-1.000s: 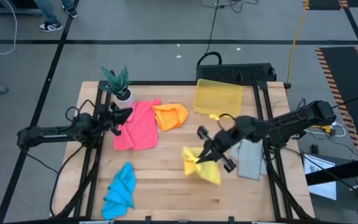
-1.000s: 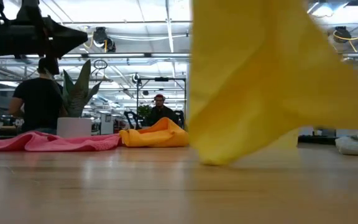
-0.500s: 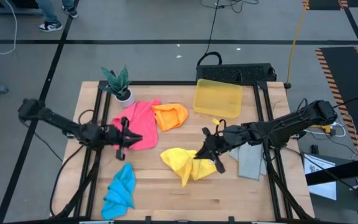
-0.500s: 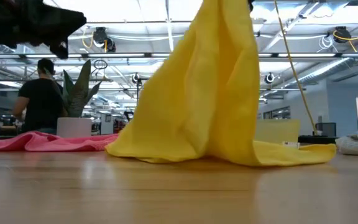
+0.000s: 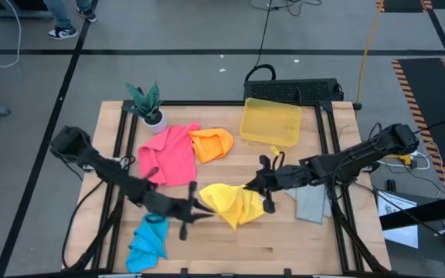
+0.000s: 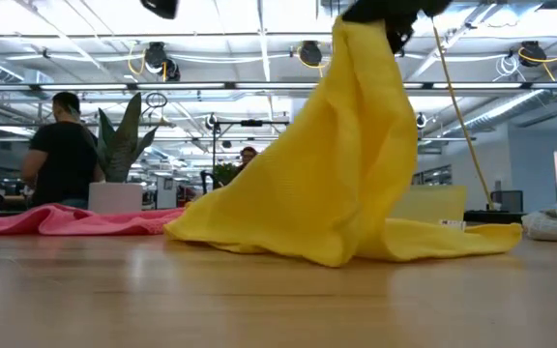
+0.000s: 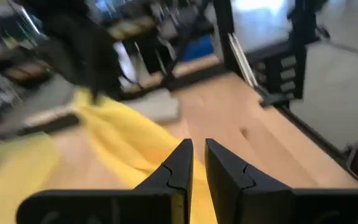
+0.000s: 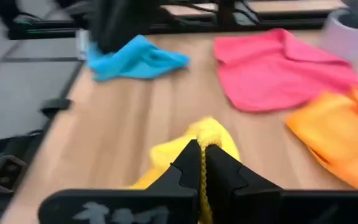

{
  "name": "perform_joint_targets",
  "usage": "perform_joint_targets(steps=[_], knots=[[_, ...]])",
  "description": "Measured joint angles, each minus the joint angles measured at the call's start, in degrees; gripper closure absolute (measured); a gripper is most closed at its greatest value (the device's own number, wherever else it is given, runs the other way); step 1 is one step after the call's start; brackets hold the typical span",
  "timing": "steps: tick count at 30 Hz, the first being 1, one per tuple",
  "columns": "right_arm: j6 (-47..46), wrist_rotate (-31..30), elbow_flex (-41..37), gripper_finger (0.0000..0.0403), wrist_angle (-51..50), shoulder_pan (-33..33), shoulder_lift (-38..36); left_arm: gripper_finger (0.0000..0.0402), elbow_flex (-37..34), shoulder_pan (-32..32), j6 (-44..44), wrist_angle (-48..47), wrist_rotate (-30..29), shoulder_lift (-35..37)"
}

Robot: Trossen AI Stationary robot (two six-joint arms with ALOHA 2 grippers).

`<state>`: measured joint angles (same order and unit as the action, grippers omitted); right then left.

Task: Fold microfiber towels
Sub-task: Fold the yellow kitchen towel

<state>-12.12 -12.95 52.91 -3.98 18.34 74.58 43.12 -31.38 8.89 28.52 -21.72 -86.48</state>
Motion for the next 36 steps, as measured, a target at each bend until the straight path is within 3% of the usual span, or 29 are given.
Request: perform_joint_targets(steps=[2,6,9,12,16,22,25,30,36], knots=[[-0.83,-2.20,-2.45,0.0403,2.16,1.30,-0.06,0.0355,3.04,-0.51,0.10,-2.73,-0.81,-4.63],[-2.75,-1.82,-10.92,0.0403,14.68,2.52,0.03,0.0355,7.72,-3.17,5.19,-5.25,-8.61,-14.61],[-3.83,-2.01,-17.31,0.0403,25.03,2.39,0.03,0.0355,11.11,-4.42,3.40,-5.41,-14.35,-21.29],[-3.76,-2.03,-22.31,0.0403,33.13,2.39,0.03,0.0354,14.43,-4.41,0.46,-6.69,-15.10,-25.40],[-3.38,-2.01,-26.21,0.0403,39.35,2.04,0.03,0.0325,18.28,-3.76,0.12,-7.50,-12.15,-28.61],[-2.07,-2.01,-28.12,0.0403,42.81,1.75,0.01,0.0242,20.94,1.49,-3.10,-8.90,1.50,-31.81],[-1.75,-2.02,-28.12,0.0403,42.79,1.75,0.01,0.0219,21.05,2.97,-3.56,-9.52,2.64,-33.84],[-1.55,-2.01,-28.12,0.0403,42.29,1.75,-0.01,0.0229,21.08,2.97,-3.54,-7.48,1.45,-36.24],[-2.03,-1.98,-28.12,0.0403,41.85,2.08,0.01,0.0301,20.94,2.37,-4.73,-6.78,-1.43,-36.29]])
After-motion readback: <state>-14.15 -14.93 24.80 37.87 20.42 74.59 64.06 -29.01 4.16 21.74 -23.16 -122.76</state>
